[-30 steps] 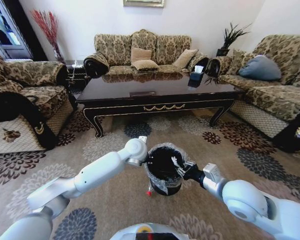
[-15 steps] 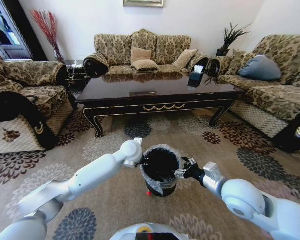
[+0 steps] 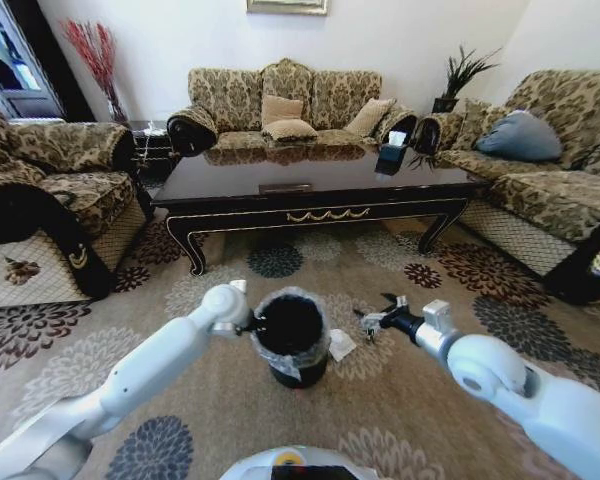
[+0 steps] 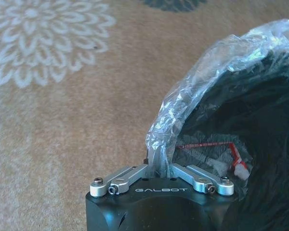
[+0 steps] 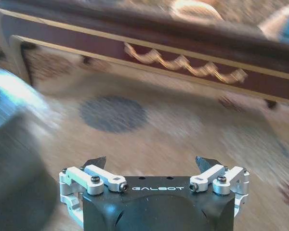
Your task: Move to the front of the table and pick up the trash from the floor, then place it into the trash bin.
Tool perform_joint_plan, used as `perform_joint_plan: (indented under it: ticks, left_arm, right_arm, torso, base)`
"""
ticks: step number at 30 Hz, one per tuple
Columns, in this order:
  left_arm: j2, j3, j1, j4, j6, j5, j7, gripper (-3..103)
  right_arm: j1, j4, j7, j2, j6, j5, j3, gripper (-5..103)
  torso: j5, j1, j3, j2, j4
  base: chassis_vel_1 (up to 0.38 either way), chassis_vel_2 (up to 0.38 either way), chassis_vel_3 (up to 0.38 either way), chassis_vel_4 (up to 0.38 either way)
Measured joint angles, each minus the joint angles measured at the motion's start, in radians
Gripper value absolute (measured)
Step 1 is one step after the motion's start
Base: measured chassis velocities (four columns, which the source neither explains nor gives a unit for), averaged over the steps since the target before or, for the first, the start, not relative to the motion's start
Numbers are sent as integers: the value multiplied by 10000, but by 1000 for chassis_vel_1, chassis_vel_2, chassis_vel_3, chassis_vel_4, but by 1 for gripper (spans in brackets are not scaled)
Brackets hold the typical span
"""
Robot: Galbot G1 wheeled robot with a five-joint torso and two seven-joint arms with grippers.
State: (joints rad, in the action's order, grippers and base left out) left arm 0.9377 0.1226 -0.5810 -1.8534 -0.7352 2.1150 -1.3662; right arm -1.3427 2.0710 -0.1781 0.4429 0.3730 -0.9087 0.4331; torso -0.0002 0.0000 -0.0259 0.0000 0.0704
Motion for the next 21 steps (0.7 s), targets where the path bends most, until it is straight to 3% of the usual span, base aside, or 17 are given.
perform_joint_plan:
  ticks: [5, 8, 10, 13, 15, 21]
  left_arm:
    - [-64, -755, -587, 17, 0, -19, 16, 0]
    - [-317, -1266, -1121, -41, -1, -55, 60, 0]
    - [-642, -1727, -1581, -187, -5, -44, 113, 0]
    - [-820, -1941, -1758, -270, -6, -10, 136, 0]
    - [-1071, -2247, -2010, -374, -6, 9, 168, 0]
    - [-1162, -2660, -2493, -563, -6, -26, 190, 0]
  right_arm:
    - [252, -1363, 250, 380, -259, 488, -424, 100]
    - [1085, -2406, 406, 851, -387, 768, -1361, 100]
    - [2191, -3466, 458, 1415, -453, 934, -2414, 100]
    - [2833, -4182, 504, 1837, -517, 1080, -2983, 100]
    - [3630, -5289, 541, 2555, -615, 1196, -3642, 100]
    - [4430, -6591, 522, 3377, -712, 1275, -4274, 100]
  torso:
    - [0, 0, 0, 0, 9]
    - [0, 0, 0, 0, 10]
    - [-2, 0, 0, -1, -5]
    - [0, 0, -1, 0, -4]
    - [3, 0, 0, -1, 1]
    - [-3, 0, 0, -1, 2]
  base:
    - [0, 0, 0, 0]
    - [0, 0, 0, 0]
    - [0, 0, 0, 0]
    - [0, 0, 0, 0]
    - [0, 0, 0, 0]
    - [0, 0, 0, 0]
